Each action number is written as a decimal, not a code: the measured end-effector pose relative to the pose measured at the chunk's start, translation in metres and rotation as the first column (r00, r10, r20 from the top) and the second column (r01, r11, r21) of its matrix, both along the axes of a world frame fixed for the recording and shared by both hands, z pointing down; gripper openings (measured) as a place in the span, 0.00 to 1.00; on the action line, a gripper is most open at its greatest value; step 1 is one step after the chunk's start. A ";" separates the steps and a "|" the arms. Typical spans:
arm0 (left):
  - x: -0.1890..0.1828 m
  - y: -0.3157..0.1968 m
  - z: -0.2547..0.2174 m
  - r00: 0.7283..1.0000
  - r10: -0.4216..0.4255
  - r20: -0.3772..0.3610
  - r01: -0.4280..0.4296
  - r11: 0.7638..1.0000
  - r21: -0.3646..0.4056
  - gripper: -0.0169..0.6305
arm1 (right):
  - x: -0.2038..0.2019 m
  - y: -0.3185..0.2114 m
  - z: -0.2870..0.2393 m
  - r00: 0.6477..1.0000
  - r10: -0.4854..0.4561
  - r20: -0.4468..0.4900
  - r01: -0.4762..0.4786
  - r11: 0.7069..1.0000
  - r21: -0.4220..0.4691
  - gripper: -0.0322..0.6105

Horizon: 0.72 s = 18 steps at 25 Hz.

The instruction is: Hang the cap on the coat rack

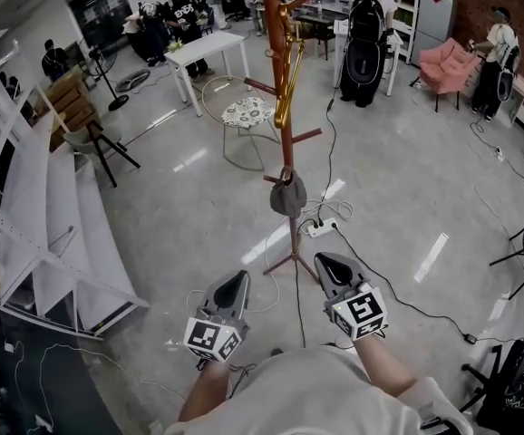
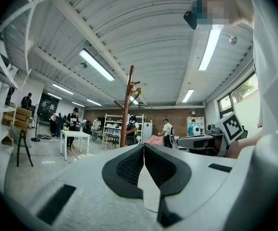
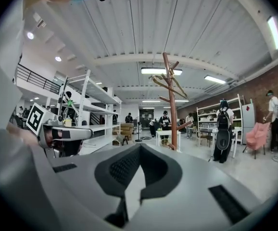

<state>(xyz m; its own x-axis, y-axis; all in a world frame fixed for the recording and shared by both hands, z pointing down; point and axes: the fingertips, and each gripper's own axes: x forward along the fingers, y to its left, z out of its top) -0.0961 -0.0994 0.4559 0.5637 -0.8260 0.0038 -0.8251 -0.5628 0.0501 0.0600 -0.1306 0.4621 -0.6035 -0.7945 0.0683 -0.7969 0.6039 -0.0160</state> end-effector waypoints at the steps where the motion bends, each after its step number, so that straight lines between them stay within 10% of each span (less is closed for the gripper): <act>1: -0.001 0.001 0.000 1.000 0.000 0.001 0.000 1.000 -0.001 0.04 | -0.001 0.001 0.001 1.000 0.001 0.000 -0.001 1.000 -0.001 0.07; 18: 0.000 0.002 0.004 1.000 0.020 -0.008 -0.020 1.000 -0.008 0.04 | 0.000 0.002 0.007 1.000 0.016 0.014 -0.016 1.000 -0.009 0.07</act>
<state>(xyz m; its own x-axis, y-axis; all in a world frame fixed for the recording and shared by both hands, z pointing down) -0.0962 -0.0972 0.4597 0.5804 -0.8143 0.0060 -0.8130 -0.5791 0.0610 0.0597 -0.1290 0.4692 -0.5916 -0.8035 0.0667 -0.8061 0.5908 -0.0329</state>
